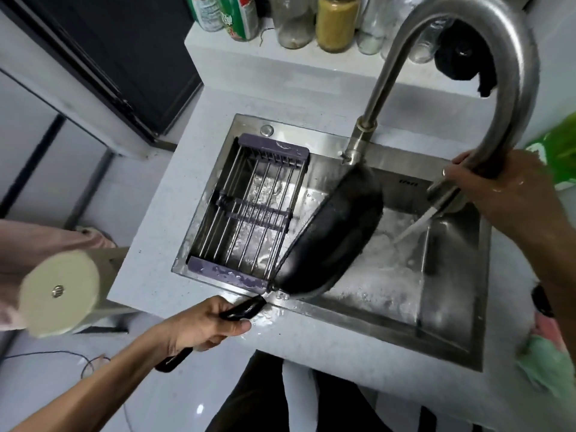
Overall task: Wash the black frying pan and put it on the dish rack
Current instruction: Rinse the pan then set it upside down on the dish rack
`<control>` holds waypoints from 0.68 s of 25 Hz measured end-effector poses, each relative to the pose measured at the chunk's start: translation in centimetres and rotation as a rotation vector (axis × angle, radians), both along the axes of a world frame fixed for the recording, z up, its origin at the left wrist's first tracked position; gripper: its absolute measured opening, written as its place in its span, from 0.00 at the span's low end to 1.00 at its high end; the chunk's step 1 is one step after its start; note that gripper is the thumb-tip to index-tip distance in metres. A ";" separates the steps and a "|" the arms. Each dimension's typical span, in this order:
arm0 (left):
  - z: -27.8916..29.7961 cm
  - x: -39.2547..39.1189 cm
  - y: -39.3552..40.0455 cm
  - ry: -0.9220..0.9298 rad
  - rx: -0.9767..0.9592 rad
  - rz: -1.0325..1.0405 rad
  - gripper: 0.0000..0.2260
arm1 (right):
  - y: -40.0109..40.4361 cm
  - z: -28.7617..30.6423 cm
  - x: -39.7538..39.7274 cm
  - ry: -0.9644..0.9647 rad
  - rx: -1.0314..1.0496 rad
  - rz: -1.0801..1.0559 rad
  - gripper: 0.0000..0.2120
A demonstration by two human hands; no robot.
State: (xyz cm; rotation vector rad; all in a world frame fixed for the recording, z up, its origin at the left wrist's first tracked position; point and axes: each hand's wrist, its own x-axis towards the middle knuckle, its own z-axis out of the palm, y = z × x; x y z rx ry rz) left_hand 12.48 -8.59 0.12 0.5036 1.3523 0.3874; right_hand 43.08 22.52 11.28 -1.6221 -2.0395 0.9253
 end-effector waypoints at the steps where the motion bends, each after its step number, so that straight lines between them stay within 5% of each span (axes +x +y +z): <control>1: -0.2 0.2 -0.1 -0.049 0.005 0.059 0.20 | 0.0 -0.2 0.0 -0.009 -0.006 0.004 0.09; 9: -0.4 0.9 -2.8 -0.305 0.025 0.286 0.20 | -1.8 -0.2 -1.8 0.007 -0.055 0.016 0.05; 17: -1.5 -0.6 -2.0 -0.441 0.052 0.519 0.29 | -4.4 -0.5 -4.9 0.013 -0.078 -0.020 0.11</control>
